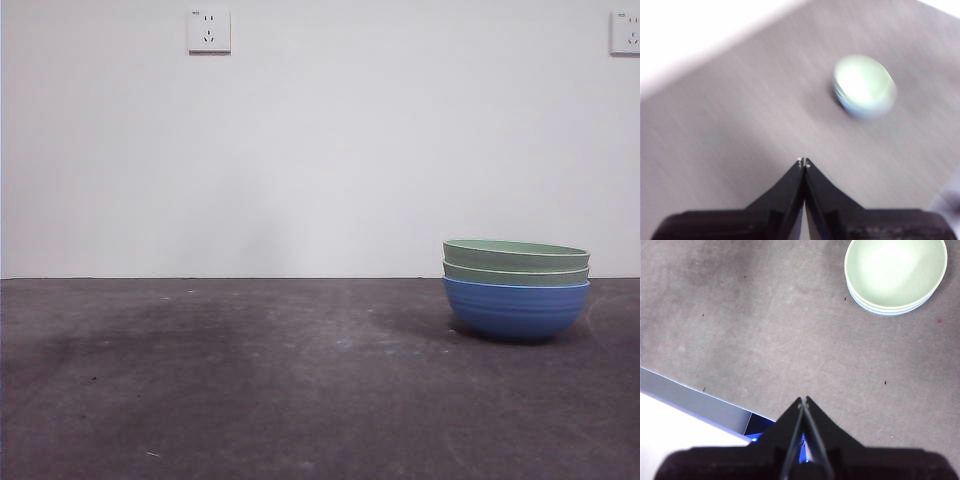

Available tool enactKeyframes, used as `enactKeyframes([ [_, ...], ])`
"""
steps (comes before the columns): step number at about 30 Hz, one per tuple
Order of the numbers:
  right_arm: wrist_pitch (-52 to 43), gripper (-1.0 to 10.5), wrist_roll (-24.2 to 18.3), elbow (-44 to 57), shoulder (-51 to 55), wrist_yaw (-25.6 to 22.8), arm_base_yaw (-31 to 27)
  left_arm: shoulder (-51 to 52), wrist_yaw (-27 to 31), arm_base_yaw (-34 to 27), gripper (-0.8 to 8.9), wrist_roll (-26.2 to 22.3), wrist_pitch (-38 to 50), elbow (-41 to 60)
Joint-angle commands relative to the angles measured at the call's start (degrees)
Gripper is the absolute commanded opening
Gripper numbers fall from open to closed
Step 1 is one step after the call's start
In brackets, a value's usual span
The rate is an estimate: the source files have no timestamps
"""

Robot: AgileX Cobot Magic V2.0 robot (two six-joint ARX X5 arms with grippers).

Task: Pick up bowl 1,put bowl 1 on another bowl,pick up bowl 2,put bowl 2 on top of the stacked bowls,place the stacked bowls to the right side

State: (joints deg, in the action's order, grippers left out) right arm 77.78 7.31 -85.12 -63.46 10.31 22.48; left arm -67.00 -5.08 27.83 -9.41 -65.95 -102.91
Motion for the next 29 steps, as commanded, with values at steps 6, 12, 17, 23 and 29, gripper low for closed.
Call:
enactKeyframes([
  [6,0.87,0.0,0.55,0.35,0.00,-0.20,-0.02,14.01,-5.73,-11.50,-0.03,-5.70,24.57,15.30],
  [12,0.85,0.0,0.55,0.35,0.04,-0.15,0.00,28.52,-2.27,-19.74,-0.03,-5.31,41.90,39.41],
  [17,0.85,0.0,0.55,0.35,0.07,-0.17,-0.02,39.30,-0.90,-23.63,-0.03,-2.56,52.83,57.88],
  [23,0.85,0.0,0.55,0.33,0.13,-0.17,-0.02,48.87,2.99,-25.86,-0.03,0.57,58.14,74.99],
  [29,0.85,0.0,0.55,0.35,0.13,-0.17,-0.02,56.26,4.94,-27.54,-0.03,3.41,60.41,88.15],
])
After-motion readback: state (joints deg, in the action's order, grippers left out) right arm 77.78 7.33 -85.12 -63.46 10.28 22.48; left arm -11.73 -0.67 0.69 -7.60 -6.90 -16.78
